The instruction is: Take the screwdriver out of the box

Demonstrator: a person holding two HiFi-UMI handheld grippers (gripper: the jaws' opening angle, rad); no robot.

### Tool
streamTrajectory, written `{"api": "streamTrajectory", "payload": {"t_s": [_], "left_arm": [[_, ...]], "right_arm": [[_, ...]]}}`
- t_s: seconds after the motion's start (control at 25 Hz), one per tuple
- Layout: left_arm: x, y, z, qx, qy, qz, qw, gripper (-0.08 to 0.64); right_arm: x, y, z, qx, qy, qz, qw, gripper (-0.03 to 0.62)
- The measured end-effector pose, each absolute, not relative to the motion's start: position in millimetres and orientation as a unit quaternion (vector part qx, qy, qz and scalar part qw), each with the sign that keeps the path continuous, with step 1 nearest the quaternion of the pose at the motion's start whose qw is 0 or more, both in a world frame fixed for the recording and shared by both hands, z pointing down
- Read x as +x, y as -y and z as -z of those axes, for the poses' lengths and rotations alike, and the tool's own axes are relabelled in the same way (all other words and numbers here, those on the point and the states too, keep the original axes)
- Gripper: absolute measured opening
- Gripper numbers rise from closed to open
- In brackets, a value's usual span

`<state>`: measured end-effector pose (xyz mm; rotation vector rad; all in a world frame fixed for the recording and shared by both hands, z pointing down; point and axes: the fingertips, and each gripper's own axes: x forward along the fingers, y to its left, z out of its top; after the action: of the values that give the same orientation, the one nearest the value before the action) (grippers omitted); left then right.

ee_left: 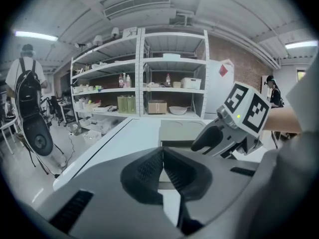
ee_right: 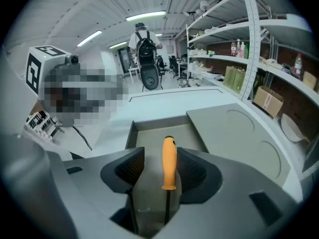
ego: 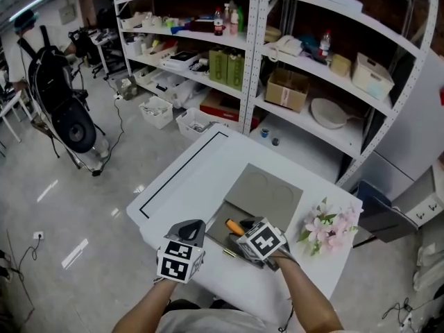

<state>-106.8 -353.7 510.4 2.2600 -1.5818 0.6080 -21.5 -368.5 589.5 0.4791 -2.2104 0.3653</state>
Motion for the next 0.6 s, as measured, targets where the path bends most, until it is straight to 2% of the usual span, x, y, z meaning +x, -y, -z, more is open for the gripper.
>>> {"api": "streamTrajectory", "payload": {"t_s": [0.6], "left_arm": [[-115,375,-530,0.818,0.503,-0.225,0.166,0.006]], "right_arm": [[-25,383,-623,0.205,0.844,-0.173,0.464,0.193]]}}
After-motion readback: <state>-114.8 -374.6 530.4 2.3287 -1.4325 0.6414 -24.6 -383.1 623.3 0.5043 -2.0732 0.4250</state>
